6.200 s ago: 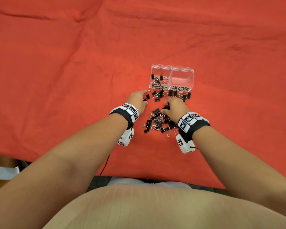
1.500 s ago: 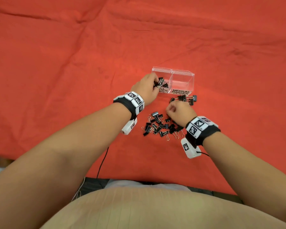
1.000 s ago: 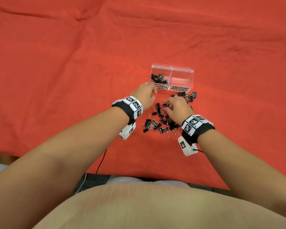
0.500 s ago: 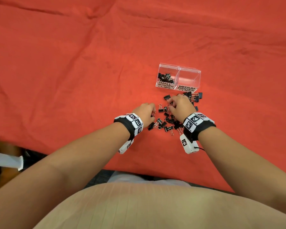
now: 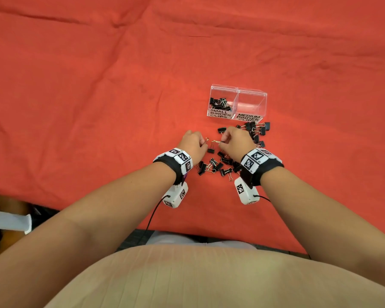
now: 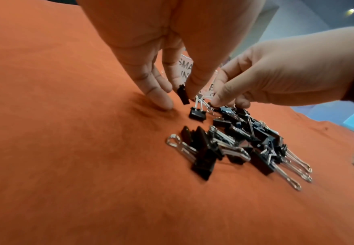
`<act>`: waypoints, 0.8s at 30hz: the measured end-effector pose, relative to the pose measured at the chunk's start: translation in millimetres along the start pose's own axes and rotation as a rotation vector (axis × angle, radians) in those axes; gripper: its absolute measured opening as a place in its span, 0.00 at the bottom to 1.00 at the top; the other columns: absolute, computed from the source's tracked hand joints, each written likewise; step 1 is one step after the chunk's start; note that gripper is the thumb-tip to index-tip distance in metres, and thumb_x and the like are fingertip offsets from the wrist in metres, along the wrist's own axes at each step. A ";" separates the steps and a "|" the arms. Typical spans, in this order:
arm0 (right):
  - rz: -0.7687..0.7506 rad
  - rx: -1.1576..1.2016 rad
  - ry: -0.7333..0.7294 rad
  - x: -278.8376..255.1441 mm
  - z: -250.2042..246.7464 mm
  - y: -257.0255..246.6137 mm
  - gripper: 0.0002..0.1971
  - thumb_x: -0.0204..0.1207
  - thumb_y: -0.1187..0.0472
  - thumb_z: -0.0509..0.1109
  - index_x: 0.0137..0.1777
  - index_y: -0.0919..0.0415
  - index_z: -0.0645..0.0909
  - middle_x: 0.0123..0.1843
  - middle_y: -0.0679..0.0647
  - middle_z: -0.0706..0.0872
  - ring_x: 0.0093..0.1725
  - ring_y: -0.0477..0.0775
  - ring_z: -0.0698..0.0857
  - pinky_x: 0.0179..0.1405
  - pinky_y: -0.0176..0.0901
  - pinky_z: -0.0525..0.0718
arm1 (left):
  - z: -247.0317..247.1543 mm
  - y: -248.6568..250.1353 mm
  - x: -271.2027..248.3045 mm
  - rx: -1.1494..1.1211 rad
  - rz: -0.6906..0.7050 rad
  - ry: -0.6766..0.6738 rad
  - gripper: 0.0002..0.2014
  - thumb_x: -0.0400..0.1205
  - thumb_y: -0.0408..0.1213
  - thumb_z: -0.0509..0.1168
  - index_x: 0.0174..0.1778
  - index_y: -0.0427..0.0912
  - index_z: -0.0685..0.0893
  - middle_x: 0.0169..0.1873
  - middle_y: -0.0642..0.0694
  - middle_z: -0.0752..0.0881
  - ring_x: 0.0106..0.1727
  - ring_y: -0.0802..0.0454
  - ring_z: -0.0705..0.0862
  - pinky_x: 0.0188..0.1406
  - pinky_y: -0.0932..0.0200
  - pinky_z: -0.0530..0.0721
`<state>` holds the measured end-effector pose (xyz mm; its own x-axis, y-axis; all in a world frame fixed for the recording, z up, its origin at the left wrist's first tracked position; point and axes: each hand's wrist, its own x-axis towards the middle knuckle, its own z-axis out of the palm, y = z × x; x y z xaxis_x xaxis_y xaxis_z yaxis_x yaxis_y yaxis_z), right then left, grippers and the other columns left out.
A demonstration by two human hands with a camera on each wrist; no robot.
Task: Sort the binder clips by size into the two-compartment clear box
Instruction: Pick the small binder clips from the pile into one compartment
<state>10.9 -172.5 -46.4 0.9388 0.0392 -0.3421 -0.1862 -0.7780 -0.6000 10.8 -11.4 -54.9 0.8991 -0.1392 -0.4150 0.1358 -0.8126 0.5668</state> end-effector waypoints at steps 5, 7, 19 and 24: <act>0.070 0.135 0.078 -0.4 -23.3 6.5 0.06 0.74 0.64 0.68 0.49 0.57 0.81 0.38 0.50 0.81 0.34 0.46 0.78 0.36 0.37 0.80 | -2.3 6.1 3.8 -0.037 0.039 0.023 0.05 0.77 0.31 0.66 0.39 0.44 0.77 0.43 0.47 0.79 0.46 0.47 0.80 0.50 0.53 0.82; 0.162 0.230 0.044 -1.3 -32.8 11.6 0.09 0.78 0.64 0.61 0.52 0.54 0.81 0.35 0.48 0.79 0.27 0.45 0.75 0.25 0.34 0.76 | 0.7 9.3 2.3 -0.043 0.064 -0.010 0.05 0.77 0.30 0.66 0.40 0.44 0.78 0.41 0.49 0.80 0.41 0.49 0.80 0.48 0.52 0.84; 0.204 0.268 -0.079 -23.1 -36.7 15.5 0.09 0.74 0.56 0.68 0.36 0.58 0.76 0.30 0.47 0.75 0.26 0.46 0.71 0.28 0.39 0.71 | 9.1 15.4 4.6 0.313 0.246 -0.158 0.14 0.81 0.32 0.59 0.63 0.41 0.77 0.58 0.40 0.79 0.58 0.38 0.81 0.54 0.43 0.84; -0.026 -0.111 -0.149 -31.3 -11.9 18.2 0.04 0.74 0.56 0.70 0.46 0.55 0.81 0.33 0.47 0.79 0.31 0.50 0.79 0.28 0.41 0.74 | 8.7 17.7 3.5 0.426 0.276 -0.182 0.14 0.83 0.34 0.58 0.64 0.44 0.78 0.56 0.39 0.77 0.55 0.37 0.82 0.44 0.46 0.81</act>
<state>-18.4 -195.4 -38.0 0.8881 0.1459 -0.4358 -0.1217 -0.8397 -0.5292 12.7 -31.2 -52.5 0.7855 -0.4451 -0.4300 -0.3103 -0.8844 0.3486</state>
